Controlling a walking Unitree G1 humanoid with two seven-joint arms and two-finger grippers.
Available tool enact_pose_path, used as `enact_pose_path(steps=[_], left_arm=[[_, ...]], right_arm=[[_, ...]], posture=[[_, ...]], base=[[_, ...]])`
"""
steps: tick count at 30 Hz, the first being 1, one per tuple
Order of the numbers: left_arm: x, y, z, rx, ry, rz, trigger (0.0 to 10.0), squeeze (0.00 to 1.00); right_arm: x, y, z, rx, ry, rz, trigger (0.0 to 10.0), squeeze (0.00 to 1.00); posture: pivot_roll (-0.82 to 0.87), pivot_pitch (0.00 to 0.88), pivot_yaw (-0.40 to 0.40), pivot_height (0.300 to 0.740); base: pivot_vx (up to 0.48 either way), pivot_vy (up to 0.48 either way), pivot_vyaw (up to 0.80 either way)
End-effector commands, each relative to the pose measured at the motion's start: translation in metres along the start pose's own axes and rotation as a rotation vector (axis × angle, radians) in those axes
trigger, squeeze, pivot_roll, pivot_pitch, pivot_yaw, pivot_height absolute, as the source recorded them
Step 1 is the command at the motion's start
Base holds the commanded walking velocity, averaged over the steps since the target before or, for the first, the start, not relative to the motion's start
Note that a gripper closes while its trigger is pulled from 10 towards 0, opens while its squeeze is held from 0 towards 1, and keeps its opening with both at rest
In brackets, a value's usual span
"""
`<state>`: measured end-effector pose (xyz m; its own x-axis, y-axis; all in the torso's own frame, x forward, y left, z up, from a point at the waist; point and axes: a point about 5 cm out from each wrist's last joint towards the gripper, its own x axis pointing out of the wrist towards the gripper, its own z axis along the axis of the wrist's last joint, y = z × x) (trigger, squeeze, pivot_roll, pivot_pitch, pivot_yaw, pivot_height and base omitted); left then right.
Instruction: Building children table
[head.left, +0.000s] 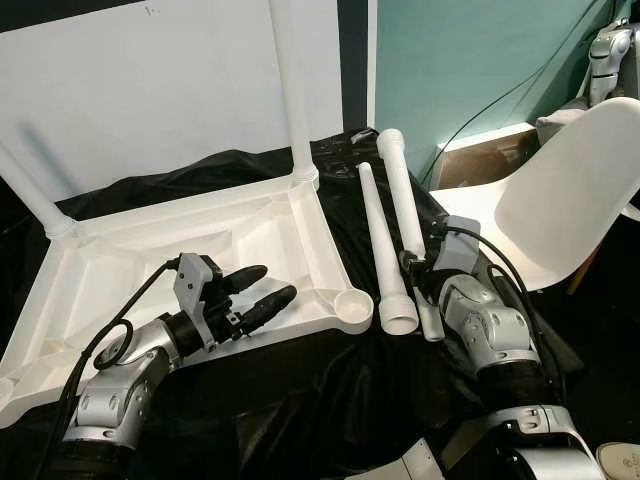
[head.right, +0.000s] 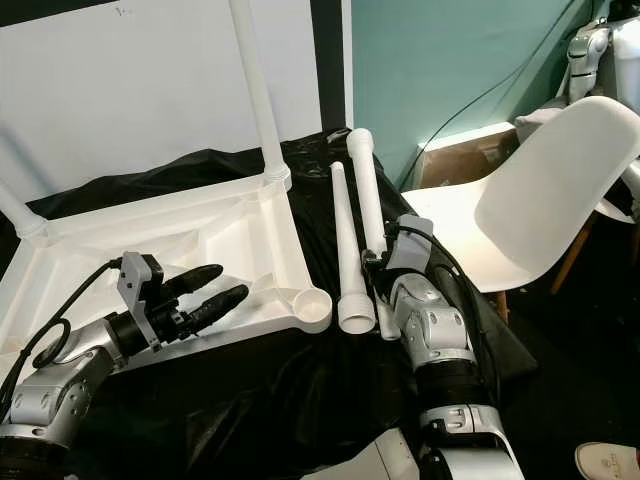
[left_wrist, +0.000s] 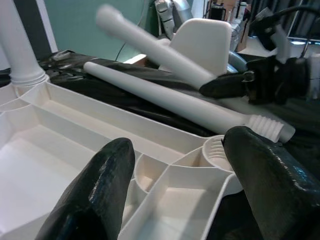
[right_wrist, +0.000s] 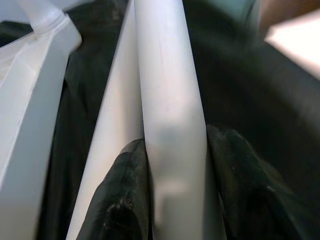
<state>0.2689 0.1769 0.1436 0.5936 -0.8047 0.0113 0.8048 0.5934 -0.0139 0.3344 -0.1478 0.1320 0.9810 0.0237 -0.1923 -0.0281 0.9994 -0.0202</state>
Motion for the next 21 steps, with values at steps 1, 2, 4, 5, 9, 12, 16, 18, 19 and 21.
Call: enact_pose_path(steps=[1,2,4,5,9,12,16,18,19,21], left_arm=[[0.000,0.005,0.004,0.003,-0.033,0.015,10.0,0.00],[0.001,0.006,0.006,-0.005,-0.049,0.022,10.0,0.00],[0.002,0.006,0.006,-0.010,-0.059,0.025,10.0,0.00],[0.002,0.007,0.008,-0.016,-0.070,0.028,10.0,0.00],[0.003,0.007,0.009,-0.024,-0.082,0.032,10.0,0.00],[0.002,0.011,0.015,-0.087,-0.136,0.044,10.0,0.00],[0.002,0.015,0.021,-0.233,-0.195,0.039,10.0,0.00],[0.002,0.014,0.022,-0.288,-0.207,0.023,10.0,0.00],[0.002,0.012,0.022,-0.335,-0.224,0.006,10.0,0.00],[0.003,0.012,0.023,-0.359,-0.244,-0.001,10.0,0.00]], right_arm=[[-0.004,0.003,0.000,-0.101,-0.069,-0.004,0.0,0.00],[-0.007,0.006,0.004,-0.156,-0.121,0.005,0.0,0.00],[-0.008,0.007,0.006,-0.185,-0.147,0.011,0.0,0.00],[-0.009,0.009,0.009,-0.212,-0.179,0.021,0.0,0.00],[-0.011,0.010,0.013,-0.254,-0.221,0.029,0.0,0.00],[-0.016,0.013,0.024,-0.354,-0.332,0.031,0.0,0.00],[-0.021,0.018,0.034,-0.503,-0.459,0.046,0.0,0.00],[-0.023,0.020,0.036,-0.568,-0.502,0.058,0.0,0.00],[-0.025,0.022,0.039,-0.647,-0.556,0.078,0.0,0.00],[-0.028,0.024,0.041,-0.731,-0.609,0.103,0.0,0.00]], posture=[[-0.08,0.000,0.101,0.740],[-0.08,0.000,0.100,0.740],[-0.08,0.000,0.100,0.740],[-0.08,0.000,0.100,0.740],[-0.08,0.000,0.101,0.740],[-0.08,0.000,0.100,0.740],[-0.08,0.000,0.098,0.740],[-0.09,0.000,0.099,0.740],[-0.09,0.000,0.098,0.740],[-0.09,0.000,0.096,0.740]], base=[[0.000,0.000,0.00],[0.000,0.000,0.00],[0.000,0.000,0.00],[0.000,0.000,0.00],[0.000,0.000,0.00],[0.000,0.000,0.00],[0.000,0.000,0.00],[0.000,0.000,0.00],[0.000,0.000,0.00],[0.000,0.000,0.00]])
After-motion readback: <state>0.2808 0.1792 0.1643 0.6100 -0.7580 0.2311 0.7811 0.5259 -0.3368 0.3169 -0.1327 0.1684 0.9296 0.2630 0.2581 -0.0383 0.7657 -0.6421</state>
